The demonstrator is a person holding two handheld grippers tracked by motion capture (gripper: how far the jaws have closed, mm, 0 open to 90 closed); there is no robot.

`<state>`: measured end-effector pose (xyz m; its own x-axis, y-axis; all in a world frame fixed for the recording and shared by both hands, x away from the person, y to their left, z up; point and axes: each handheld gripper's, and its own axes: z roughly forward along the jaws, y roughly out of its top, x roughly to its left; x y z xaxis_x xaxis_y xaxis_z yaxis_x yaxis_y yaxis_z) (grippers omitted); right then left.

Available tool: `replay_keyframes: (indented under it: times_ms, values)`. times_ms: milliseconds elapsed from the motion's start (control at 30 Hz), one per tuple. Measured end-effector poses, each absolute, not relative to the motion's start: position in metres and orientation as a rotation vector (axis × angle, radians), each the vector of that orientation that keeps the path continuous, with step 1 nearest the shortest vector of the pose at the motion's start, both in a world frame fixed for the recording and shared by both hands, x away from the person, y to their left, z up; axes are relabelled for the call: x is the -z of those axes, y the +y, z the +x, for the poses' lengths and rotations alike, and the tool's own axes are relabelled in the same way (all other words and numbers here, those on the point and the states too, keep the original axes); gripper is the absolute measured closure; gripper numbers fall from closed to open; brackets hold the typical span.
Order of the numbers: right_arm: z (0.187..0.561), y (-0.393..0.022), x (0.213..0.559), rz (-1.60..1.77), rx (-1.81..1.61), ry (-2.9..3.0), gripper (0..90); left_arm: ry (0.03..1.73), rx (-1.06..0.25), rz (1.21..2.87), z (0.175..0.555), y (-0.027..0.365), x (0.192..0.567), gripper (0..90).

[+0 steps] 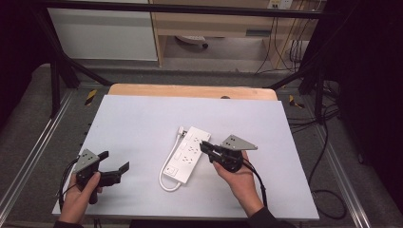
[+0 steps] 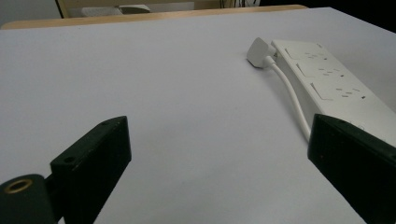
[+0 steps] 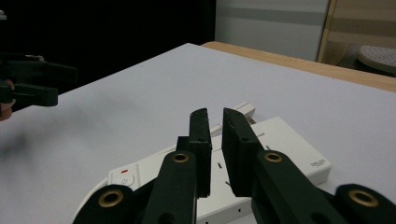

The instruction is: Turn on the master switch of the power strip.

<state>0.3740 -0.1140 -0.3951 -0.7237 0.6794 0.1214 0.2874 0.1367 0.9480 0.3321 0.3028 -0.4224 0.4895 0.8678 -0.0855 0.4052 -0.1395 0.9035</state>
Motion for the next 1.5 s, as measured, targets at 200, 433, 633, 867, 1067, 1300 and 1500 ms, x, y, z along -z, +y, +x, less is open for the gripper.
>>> replay_keyframes:
  times_ms: [200,433,633,867,1067,1300,1500]
  values:
    - [0.374,-0.105,0.399,0.926,-1.634,2.113,88.9,1.082,-0.586,1.745,0.332,0.303,0.422,6.0]
    - [0.373,-0.095,0.404,0.909,-1.638,2.144,90.0,1.081,-0.587,1.747,0.332,0.303,0.422,6.0]
    - [0.372,-0.085,0.408,0.893,-1.633,2.169,90.0,1.080,-0.587,1.748,0.332,0.303,0.423,6.0]
    - [0.371,-0.075,0.413,0.871,-1.626,2.198,90.0,1.079,-0.587,1.748,0.332,0.303,0.423,6.0]
    - [0.369,-0.068,0.417,0.856,-1.628,2.234,90.0,1.079,-0.587,1.750,0.332,0.303,0.423,6.0]
    - [0.367,-0.059,0.422,0.847,-1.628,2.273,90.0,1.079,-0.588,1.753,0.332,0.302,0.423,6.0]
    - [0.365,-0.052,0.425,0.838,-1.627,2.297,90.0,1.078,-0.587,1.755,0.332,0.302,0.423,6.0]
